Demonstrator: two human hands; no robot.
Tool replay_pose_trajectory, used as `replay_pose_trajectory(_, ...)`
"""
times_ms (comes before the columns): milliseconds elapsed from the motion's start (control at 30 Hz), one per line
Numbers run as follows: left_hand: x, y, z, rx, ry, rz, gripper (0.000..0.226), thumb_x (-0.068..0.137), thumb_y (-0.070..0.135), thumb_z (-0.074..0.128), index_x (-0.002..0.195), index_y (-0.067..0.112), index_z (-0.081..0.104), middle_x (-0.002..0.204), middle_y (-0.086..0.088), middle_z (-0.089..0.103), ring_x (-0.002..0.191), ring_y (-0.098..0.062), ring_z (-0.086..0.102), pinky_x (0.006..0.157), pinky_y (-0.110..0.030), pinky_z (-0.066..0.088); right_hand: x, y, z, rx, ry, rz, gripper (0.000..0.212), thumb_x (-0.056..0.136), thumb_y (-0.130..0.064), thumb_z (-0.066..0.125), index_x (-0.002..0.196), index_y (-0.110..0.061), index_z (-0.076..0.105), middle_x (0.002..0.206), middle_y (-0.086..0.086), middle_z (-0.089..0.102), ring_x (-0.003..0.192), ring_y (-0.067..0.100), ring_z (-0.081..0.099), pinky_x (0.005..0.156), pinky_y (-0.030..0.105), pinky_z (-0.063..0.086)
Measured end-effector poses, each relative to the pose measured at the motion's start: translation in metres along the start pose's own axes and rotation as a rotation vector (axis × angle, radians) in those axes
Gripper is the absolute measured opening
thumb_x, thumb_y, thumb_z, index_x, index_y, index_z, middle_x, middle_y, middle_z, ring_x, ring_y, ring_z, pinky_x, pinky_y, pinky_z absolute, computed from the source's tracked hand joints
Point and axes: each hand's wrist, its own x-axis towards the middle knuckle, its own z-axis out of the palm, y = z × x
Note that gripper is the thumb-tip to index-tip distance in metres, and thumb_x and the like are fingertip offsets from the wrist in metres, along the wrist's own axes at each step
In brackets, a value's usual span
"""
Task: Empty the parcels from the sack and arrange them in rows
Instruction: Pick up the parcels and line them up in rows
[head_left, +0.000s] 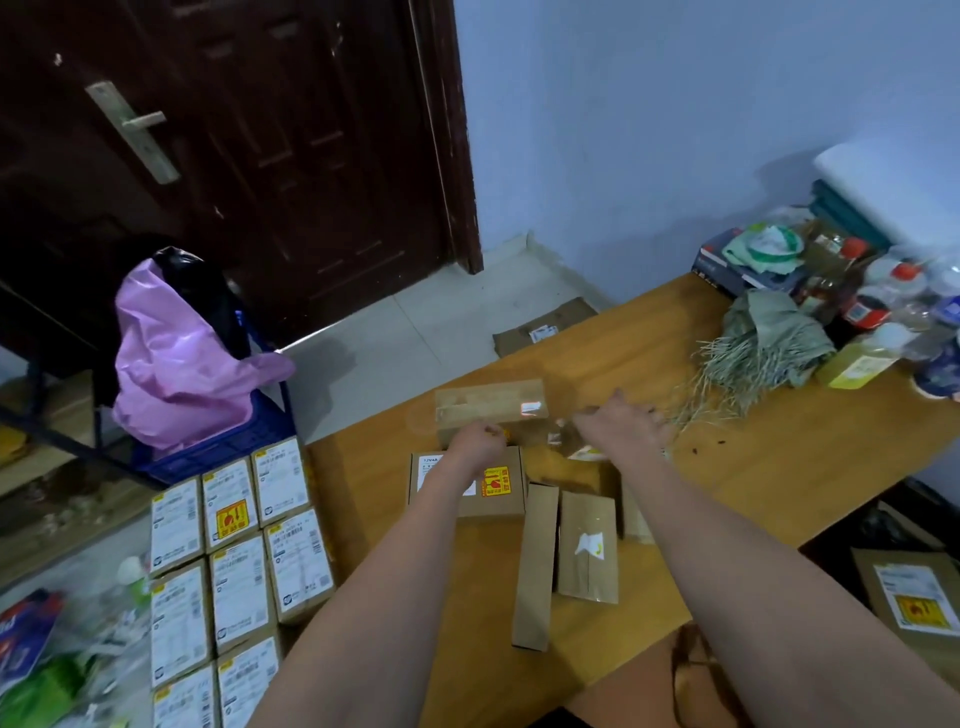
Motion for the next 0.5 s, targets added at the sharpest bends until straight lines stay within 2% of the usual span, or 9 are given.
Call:
replay_pose_trajectory(33, -0.001, 0.001, -0.001, -0.003, 0.002, 0.029, 0.035, 0.099, 0.019, 0.047, 0.133, 0.017, 0.056, 0.128, -0.008, 0.059, 0.103, -0.031, 0.06, 0.08, -0.035, 0.052, -0.003, -0.003, -0.009, -0.015, 0.035, -0.015, 0.061, 0.082, -0.056, 0.049, 0.127, -0.015, 0.05, 0.134, 0.026, 0.045, 0.128, 0.041, 0.038, 0.106, 0.049, 0.026)
replay_pose_trajectory(100, -0.004, 0.003, -0.003, -0.018, 0.003, 0.088, 0.039, 0.096, 0.014, 0.054, 0.135, 0.017, 0.055, 0.132, 0.001, 0.055, 0.111, -0.027, 0.057, 0.089, -0.032, 0.05, -0.01, -0.01, -0.026, -0.04, 0.094, -0.039, 0.057, 0.082, -0.055, 0.042, 0.12, -0.015, 0.058, 0.127, 0.024, 0.049, 0.121, 0.039, 0.043, 0.1, 0.045, 0.028)
replay_pose_trajectory(167, -0.009, 0.005, -0.007, -0.056, -0.012, 0.118, 0.046, 0.093, 0.013, 0.061, 0.138, 0.02, 0.052, 0.134, -0.005, 0.057, 0.111, -0.024, 0.056, 0.096, -0.034, 0.048, -0.02, -0.02, -0.04, -0.039, 0.131, -0.049, 0.058, 0.083, -0.056, 0.038, 0.117, -0.015, 0.061, 0.126, 0.024, 0.051, 0.119, 0.038, 0.045, 0.097, 0.043, 0.028)
replay_pose_trajectory(233, -0.018, 0.008, -0.014, -0.076, -0.034, 0.157, 0.053, 0.09, 0.013, 0.066, 0.141, 0.021, 0.049, 0.132, -0.008, 0.059, 0.105, -0.021, 0.055, 0.094, -0.032, 0.047, -0.032, -0.031, -0.05, -0.041, 0.129, -0.068, 0.057, 0.085, -0.055, 0.036, 0.115, -0.015, 0.064, 0.125, 0.022, 0.054, 0.118, 0.038, 0.045, 0.095, 0.042, 0.027)
replay_pose_trajectory(300, -0.027, 0.009, -0.023, -0.091, -0.047, 0.196, 0.064, 0.086, 0.015, 0.072, 0.144, 0.023, 0.046, 0.135, -0.005, 0.055, 0.108, -0.019, 0.054, 0.093, -0.029, 0.045, -0.047, -0.046, -0.056, -0.033, 0.07, -0.109, 0.061, 0.081, -0.057, 0.034, 0.116, -0.018, 0.064, 0.128, 0.019, 0.056, 0.122, 0.039, 0.043, 0.096, 0.043, 0.027)
replay_pose_trajectory(400, -0.041, 0.003, -0.037, -0.119, -0.088, 0.24, 0.077, 0.079, 0.016, 0.08, 0.146, 0.027, 0.043, 0.137, 0.0, 0.051, 0.115, -0.016, 0.051, 0.089, -0.025, 0.045, -0.063, -0.073, -0.053, 0.001, -0.046, -0.191, 0.079, 0.064, -0.071, 0.031, 0.124, -0.028, 0.061, 0.14, 0.009, 0.054, 0.13, 0.039, 0.042, 0.101, 0.049, 0.027)
replay_pose_trajectory(433, -0.045, -0.001, -0.042, -0.133, -0.106, 0.25, 0.079, 0.078, 0.015, 0.081, 0.146, 0.026, 0.043, 0.137, 0.001, 0.051, 0.119, -0.016, 0.051, 0.091, -0.025, 0.046, -0.068, -0.083, -0.051, 0.01, -0.07, -0.222, 0.082, 0.06, -0.073, 0.032, 0.122, -0.028, 0.061, 0.141, 0.007, 0.054, 0.129, 0.037, 0.045, 0.103, 0.049, 0.031)
replay_pose_trajectory(500, -0.051, -0.013, -0.052, -0.157, -0.135, 0.272, 0.078, 0.076, 0.012, 0.083, 0.144, 0.023, 0.044, 0.133, 0.002, 0.056, 0.123, -0.017, 0.054, 0.101, -0.033, 0.048, -0.09, -0.102, -0.046, 0.03, -0.125, -0.283, 0.077, 0.065, -0.069, 0.04, 0.124, -0.024, 0.059, 0.142, 0.007, 0.053, 0.128, 0.035, 0.048, 0.106, 0.051, 0.036)
